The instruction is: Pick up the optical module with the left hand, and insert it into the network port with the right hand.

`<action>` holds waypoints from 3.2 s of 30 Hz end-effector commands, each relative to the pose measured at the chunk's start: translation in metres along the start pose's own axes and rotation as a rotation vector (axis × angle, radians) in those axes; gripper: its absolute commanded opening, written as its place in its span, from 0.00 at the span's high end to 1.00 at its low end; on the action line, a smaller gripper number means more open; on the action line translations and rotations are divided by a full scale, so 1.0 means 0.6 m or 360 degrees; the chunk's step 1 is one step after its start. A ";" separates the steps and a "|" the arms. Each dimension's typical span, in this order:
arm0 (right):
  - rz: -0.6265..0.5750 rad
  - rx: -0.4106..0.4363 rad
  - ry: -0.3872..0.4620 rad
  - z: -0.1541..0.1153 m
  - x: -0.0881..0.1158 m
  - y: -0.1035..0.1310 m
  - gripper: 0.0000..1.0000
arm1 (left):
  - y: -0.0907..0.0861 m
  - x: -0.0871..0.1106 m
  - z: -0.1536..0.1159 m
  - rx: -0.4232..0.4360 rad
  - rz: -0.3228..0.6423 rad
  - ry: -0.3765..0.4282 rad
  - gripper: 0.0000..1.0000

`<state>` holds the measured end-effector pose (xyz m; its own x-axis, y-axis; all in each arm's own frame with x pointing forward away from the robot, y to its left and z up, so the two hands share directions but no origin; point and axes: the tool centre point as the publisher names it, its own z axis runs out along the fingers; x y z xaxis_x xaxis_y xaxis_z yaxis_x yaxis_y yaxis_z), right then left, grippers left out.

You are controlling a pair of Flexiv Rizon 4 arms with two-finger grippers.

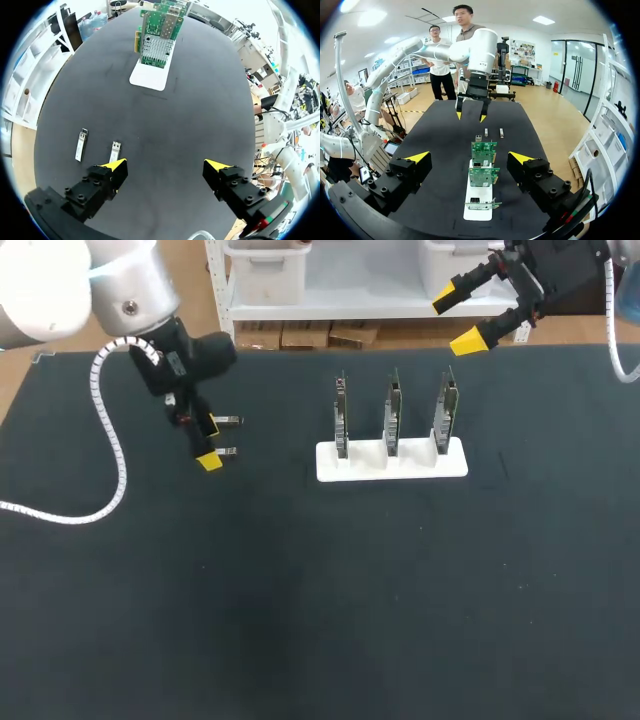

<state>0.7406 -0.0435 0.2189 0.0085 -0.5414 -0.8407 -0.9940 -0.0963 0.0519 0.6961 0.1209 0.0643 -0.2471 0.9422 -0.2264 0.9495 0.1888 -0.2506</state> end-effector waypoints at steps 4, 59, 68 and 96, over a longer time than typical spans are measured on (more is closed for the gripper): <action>0.0001 0.0001 0.0001 0.000 0.000 0.000 0.00 | -0.018 0.016 0.009 -0.0047 -0.0021 0.0060 0.00; 0.0001 0.0001 0.0001 0.000 0.000 0.000 0.00 | 0.058 0.028 0.053 -0.0244 0.0029 0.0392 0.00; 0.0001 0.0001 0.0001 0.000 0.000 0.000 0.00 | 0.068 0.034 0.062 -0.0263 0.0016 0.0405 0.00; 0.0001 0.0001 0.0001 0.000 0.000 0.000 0.00 | 0.075 0.036 0.052 -0.0242 0.0057 0.0392 0.00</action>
<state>0.7406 -0.0435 0.2189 0.0085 -0.5413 -0.8408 -0.9940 -0.0964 0.0519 0.7250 0.1397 0.0197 -0.1759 0.9843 0.0110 0.9794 0.1761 -0.0987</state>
